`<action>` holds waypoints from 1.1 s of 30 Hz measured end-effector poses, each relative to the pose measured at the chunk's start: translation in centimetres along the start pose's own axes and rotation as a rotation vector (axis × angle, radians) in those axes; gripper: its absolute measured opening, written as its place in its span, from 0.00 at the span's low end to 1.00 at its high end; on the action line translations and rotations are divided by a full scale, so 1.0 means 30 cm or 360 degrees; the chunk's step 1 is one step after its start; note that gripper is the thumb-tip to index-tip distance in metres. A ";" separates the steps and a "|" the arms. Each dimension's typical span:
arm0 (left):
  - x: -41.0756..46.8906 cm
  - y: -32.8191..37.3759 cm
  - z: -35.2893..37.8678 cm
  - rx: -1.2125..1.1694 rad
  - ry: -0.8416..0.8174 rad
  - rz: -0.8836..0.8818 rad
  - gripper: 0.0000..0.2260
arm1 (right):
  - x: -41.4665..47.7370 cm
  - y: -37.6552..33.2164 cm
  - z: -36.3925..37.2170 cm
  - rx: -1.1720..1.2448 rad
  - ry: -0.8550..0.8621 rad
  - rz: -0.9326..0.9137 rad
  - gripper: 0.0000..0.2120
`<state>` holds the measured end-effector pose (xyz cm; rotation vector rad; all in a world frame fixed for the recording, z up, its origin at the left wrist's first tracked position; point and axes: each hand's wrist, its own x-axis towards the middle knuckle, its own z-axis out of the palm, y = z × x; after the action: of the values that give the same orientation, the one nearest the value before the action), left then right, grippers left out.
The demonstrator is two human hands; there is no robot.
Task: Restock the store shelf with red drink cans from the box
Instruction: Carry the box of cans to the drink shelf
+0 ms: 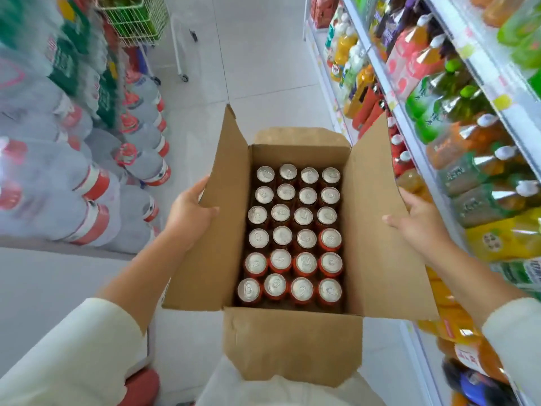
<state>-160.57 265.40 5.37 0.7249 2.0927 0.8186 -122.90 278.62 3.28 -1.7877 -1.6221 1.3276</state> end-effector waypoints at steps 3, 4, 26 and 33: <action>0.251 0.141 0.028 0.0031 0.0028 0.0017 0.32 | 0.273 -0.103 0.018 -0.0009 0.0014 0.0007 0.31; 0.332 0.185 0.038 0.0055 0.0033 -0.0004 0.32 | 0.353 -0.136 0.023 -0.0012 0.0014 -0.0003 0.30; 1.815 0.526 0.599 0.0096 -0.0077 -0.0224 0.27 | 1.930 -0.180 0.166 -0.0171 0.0098 0.0203 0.34; 2.084 0.384 0.881 0.0071 0.0006 -0.0301 0.29 | 2.260 0.037 0.280 -0.0156 0.0169 0.0234 0.32</action>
<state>-171.08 325.23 -27.04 0.5387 2.1503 0.6712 -137.01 338.02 -27.41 -2.0343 -1.5487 1.2096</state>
